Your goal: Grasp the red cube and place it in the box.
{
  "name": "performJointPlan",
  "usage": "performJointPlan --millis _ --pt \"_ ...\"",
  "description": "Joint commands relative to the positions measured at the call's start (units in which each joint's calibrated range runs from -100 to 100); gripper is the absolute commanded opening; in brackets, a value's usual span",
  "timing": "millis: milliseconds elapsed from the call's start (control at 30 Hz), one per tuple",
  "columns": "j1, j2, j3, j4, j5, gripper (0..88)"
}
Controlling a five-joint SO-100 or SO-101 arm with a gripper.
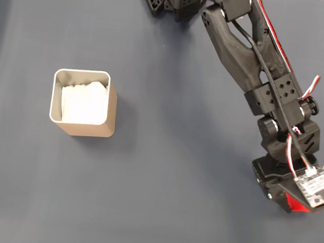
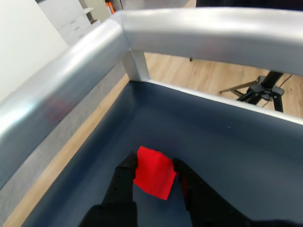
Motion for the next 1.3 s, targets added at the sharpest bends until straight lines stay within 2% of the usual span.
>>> performJointPlan --millis 0,367,1267 --pt "-0.35 0.46 -2.67 -0.32 1.37 21.4" --pt "-0.78 -4.74 5.45 0.17 1.81 27.2" --pt "-0.5 -34.33 21.03 8.71 2.59 30.5"
